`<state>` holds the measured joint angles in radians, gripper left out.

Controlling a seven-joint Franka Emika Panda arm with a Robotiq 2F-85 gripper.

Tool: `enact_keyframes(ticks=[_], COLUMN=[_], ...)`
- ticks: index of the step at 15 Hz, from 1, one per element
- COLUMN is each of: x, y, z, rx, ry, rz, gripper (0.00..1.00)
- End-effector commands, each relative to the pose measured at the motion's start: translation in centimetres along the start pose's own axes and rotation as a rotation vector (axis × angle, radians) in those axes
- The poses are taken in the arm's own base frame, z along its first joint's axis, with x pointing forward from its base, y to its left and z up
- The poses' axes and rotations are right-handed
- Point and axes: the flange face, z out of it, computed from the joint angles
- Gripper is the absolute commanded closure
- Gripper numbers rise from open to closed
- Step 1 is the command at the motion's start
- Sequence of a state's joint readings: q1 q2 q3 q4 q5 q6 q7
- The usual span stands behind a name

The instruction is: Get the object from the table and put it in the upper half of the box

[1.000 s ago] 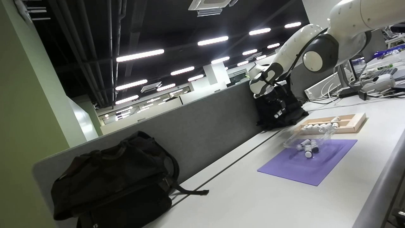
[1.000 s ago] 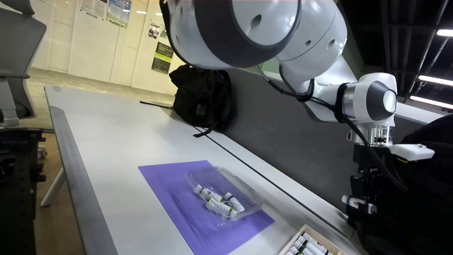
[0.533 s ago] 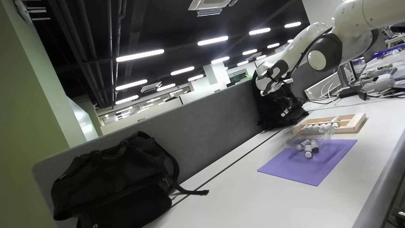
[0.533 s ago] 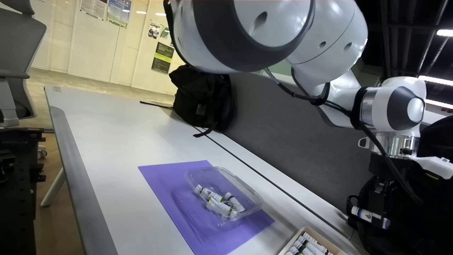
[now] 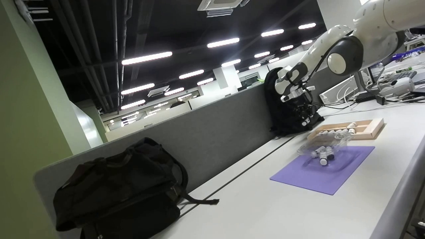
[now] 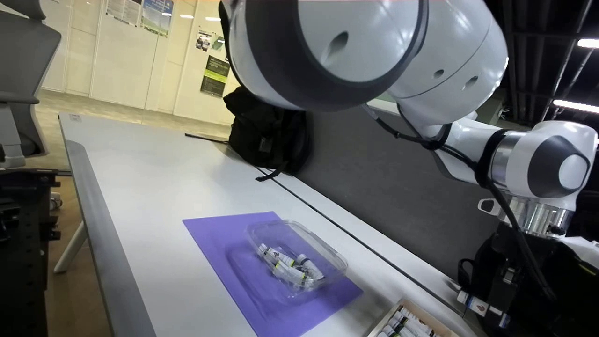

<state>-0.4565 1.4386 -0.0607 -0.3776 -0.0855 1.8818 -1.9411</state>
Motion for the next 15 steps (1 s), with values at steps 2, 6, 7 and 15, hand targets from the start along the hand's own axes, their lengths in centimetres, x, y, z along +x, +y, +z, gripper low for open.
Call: enact_keyframes(ticks=[2, 6, 7, 15], x=[-0.1, 0.3, 0.2, -1.5], y=[-0.8, -1.7, -1.9, -3.2], z=[0.9, 2.0, 2.3, 3.5], rx=[0.03, 0.111, 0.126, 0.177], ry=[0.057, 0.062, 0.056, 0.045], rz=[-0.044, -0.058, -0.055, -0.02], gripper=[0.93, 0.93, 0.93, 0.93])
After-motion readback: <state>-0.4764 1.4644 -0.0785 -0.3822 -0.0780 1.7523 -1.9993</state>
